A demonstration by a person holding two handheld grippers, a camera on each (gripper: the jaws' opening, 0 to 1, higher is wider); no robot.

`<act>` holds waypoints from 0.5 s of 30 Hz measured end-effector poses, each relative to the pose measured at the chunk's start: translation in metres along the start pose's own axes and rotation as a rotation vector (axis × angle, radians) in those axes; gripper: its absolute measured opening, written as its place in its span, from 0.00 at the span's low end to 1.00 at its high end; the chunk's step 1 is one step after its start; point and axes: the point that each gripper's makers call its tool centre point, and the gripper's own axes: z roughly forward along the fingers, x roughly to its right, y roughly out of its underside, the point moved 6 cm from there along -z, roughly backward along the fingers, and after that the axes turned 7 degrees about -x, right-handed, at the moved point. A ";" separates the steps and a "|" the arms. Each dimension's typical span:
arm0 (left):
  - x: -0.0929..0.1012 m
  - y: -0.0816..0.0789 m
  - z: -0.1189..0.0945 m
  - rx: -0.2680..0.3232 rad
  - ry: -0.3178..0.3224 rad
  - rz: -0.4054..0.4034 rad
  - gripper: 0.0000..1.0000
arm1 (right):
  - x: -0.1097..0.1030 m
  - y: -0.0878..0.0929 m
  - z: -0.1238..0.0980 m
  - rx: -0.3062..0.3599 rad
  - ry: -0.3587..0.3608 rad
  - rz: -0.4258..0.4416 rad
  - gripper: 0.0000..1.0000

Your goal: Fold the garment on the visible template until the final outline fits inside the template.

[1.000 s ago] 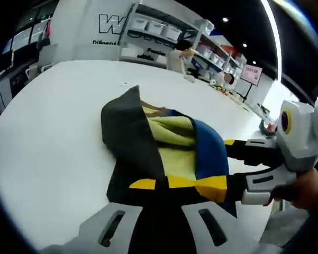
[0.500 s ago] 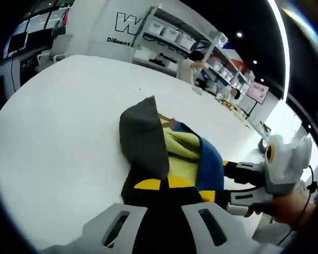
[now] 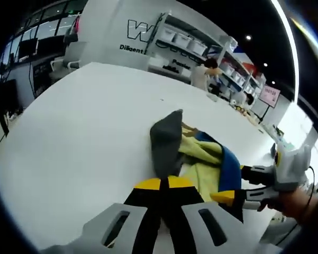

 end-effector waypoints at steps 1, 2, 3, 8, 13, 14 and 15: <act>-0.003 0.000 0.000 0.000 -0.003 -0.001 0.00 | 0.000 0.000 0.000 0.001 -0.001 0.000 0.58; -0.005 0.000 0.000 -0.001 -0.006 -0.002 0.00 | 0.000 0.000 0.000 0.001 -0.003 -0.002 0.58; -0.009 0.000 0.000 -0.004 -0.010 -0.001 0.00 | 0.000 0.001 0.000 0.000 -0.004 -0.011 0.58; -0.024 0.000 0.001 -0.024 -0.039 0.020 0.00 | 0.001 0.002 -0.001 0.002 -0.013 -0.025 0.58; -0.039 -0.003 0.003 -0.046 -0.052 0.032 0.00 | 0.002 0.004 -0.002 0.001 -0.023 -0.034 0.58; -0.042 -0.004 0.003 -0.049 -0.054 0.031 0.00 | 0.002 0.004 -0.002 0.001 -0.026 -0.038 0.58; -0.046 -0.005 0.004 -0.053 -0.058 0.032 0.00 | 0.002 0.004 -0.002 -0.001 -0.032 -0.051 0.57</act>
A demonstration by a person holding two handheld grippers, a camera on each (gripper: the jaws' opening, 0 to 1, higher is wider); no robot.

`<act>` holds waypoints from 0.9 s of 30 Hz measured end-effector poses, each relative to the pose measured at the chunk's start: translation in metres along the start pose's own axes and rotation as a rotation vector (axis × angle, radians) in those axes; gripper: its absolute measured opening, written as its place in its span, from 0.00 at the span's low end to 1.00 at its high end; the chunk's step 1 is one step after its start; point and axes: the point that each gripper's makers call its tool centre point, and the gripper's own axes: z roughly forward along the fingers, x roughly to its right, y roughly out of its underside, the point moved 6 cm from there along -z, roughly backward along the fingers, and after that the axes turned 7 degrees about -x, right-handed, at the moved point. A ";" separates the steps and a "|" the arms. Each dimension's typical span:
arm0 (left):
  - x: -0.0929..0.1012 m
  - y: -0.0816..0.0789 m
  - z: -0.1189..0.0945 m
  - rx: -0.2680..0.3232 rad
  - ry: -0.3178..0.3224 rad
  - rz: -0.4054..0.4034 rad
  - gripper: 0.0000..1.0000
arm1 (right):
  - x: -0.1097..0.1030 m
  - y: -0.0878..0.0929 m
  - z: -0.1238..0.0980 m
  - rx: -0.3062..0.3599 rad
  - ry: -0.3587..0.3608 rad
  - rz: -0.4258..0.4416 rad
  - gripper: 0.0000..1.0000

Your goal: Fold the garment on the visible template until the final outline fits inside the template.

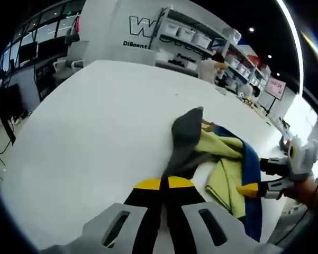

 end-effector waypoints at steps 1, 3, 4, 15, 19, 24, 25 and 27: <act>-0.001 0.000 0.000 -0.001 -0.001 0.000 0.00 | 0.000 0.000 0.000 -0.002 -0.003 -0.004 0.57; -0.008 -0.002 0.003 -0.010 -0.003 -0.004 0.00 | 0.000 -0.001 0.000 -0.018 -0.017 -0.022 0.57; -0.009 -0.003 0.004 -0.014 -0.002 -0.006 0.00 | 0.000 -0.001 0.000 -0.023 -0.020 -0.026 0.57; -0.035 -0.016 0.013 -0.054 -0.019 -0.013 0.00 | 0.000 0.003 -0.003 -0.044 -0.046 -0.039 0.56; -0.041 -0.020 0.017 -0.081 -0.032 0.021 0.00 | -0.001 0.003 -0.004 -0.059 -0.052 -0.038 0.56; -0.049 -0.023 0.022 -0.104 -0.034 0.003 0.00 | 0.001 0.006 -0.005 -0.062 -0.065 -0.020 0.55; -0.050 -0.024 0.022 -0.104 -0.031 -0.002 0.00 | 0.001 0.007 -0.006 -0.062 -0.066 -0.022 0.55; -0.054 -0.024 0.024 -0.113 -0.043 -0.004 0.00 | 0.001 0.008 -0.006 -0.062 -0.073 -0.018 0.55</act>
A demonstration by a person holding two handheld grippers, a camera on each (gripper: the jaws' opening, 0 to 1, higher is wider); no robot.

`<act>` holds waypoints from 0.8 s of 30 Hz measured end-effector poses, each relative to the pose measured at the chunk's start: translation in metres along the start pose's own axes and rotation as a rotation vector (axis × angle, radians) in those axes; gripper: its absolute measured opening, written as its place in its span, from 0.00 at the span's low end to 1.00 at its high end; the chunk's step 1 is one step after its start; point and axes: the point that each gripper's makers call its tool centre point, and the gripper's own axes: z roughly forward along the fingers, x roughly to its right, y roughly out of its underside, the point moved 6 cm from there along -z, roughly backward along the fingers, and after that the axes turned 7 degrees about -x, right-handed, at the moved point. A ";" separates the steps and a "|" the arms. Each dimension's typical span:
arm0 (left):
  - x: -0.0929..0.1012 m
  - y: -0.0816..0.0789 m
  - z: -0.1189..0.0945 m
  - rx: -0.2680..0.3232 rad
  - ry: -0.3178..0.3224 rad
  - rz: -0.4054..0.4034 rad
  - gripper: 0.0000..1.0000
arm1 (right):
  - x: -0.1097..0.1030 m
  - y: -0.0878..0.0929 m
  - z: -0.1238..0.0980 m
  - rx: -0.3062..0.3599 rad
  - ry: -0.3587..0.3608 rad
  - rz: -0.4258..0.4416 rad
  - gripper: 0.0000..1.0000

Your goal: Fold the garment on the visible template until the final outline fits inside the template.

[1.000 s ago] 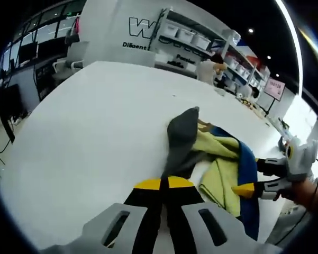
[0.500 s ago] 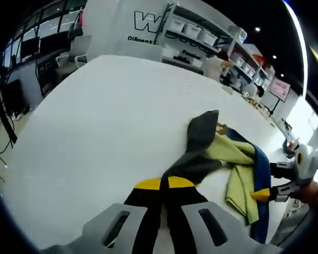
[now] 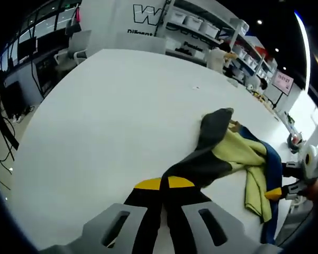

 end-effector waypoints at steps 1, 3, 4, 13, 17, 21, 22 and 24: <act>-0.002 -0.001 0.000 -0.001 -0.009 0.013 0.00 | -0.001 0.000 0.000 -0.001 -0.003 0.001 0.55; -0.006 -0.003 0.002 -0.004 -0.012 0.016 0.00 | -0.001 0.001 -0.001 -0.004 -0.006 -0.005 0.54; -0.008 -0.003 0.003 -0.005 -0.009 0.016 0.00 | -0.001 0.000 0.000 -0.006 -0.010 -0.013 0.54; -0.027 -0.010 0.010 -0.018 -0.033 0.021 0.00 | 0.000 0.003 -0.003 -0.032 -0.048 -0.071 0.52; -0.031 -0.012 0.008 -0.014 -0.056 0.048 0.00 | -0.005 0.005 -0.009 -0.024 -0.031 -0.161 0.50; -0.029 -0.014 0.004 -0.005 -0.091 0.127 0.00 | -0.007 0.007 -0.010 -0.039 -0.035 -0.170 0.46; -0.029 -0.014 0.003 -0.008 -0.098 0.139 0.00 | -0.007 0.007 -0.011 -0.040 -0.033 -0.175 0.46; -0.031 -0.014 0.004 -0.011 -0.103 0.147 0.00 | -0.007 0.010 -0.013 -0.045 -0.039 -0.177 0.46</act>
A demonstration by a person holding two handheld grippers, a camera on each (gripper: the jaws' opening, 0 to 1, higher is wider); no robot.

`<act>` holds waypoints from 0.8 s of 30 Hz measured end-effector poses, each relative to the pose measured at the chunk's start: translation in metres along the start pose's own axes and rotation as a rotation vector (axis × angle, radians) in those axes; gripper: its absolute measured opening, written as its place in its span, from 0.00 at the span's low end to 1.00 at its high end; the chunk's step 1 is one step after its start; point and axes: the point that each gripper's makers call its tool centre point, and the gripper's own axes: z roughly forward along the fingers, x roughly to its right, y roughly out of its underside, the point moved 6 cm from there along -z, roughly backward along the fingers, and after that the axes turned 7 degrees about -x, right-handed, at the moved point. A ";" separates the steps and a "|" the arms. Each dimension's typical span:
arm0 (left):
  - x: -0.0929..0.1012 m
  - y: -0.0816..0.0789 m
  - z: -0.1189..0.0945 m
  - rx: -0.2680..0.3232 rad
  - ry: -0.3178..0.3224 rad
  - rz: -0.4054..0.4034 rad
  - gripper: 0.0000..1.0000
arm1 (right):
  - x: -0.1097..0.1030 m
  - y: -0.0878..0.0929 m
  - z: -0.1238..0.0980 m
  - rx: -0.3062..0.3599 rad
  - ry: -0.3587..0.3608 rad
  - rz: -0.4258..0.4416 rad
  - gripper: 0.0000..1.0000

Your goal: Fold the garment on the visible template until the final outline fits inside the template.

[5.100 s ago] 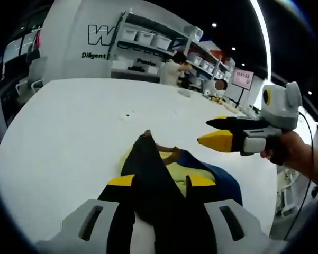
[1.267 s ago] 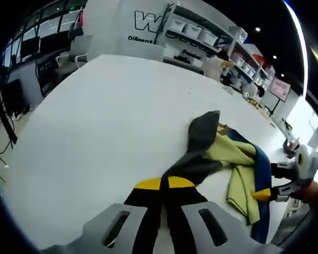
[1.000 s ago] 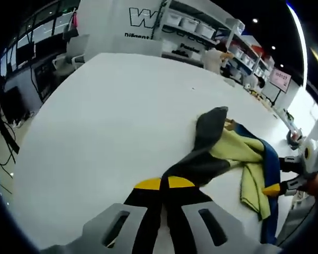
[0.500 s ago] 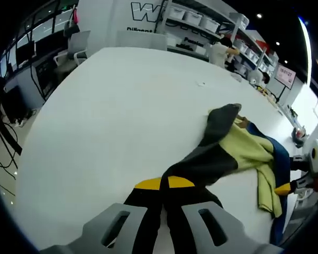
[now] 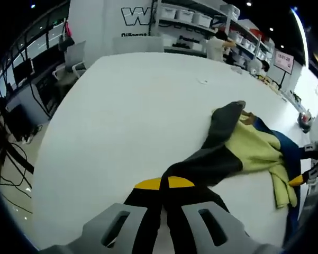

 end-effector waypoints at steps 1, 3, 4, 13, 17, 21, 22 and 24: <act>0.000 0.001 -0.001 -0.002 -0.008 0.005 0.00 | -0.001 0.002 -0.001 0.000 0.000 0.000 0.46; -0.001 0.001 -0.002 0.002 -0.034 0.019 0.00 | -0.001 0.005 -0.003 -0.001 0.001 -0.002 0.46; -0.001 0.001 -0.002 0.001 -0.039 0.022 0.00 | -0.002 0.006 -0.004 -0.001 -0.001 -0.003 0.46; -0.002 -0.002 -0.004 0.004 -0.105 0.103 0.01 | -0.003 0.014 -0.010 -0.025 -0.024 -0.014 0.47; -0.003 -0.003 -0.004 0.001 -0.105 0.114 0.00 | -0.002 0.018 -0.013 -0.033 -0.032 -0.006 0.49; -0.003 -0.004 -0.005 0.006 -0.117 0.111 0.00 | -0.001 0.019 -0.013 -0.044 -0.041 0.013 0.50; 0.000 -0.004 -0.006 0.015 -0.103 0.103 0.00 | 0.000 0.019 -0.013 -0.049 -0.041 0.021 0.50; 0.003 -0.005 -0.008 0.043 -0.080 0.099 0.02 | 0.001 0.018 -0.015 -0.045 -0.048 0.043 0.52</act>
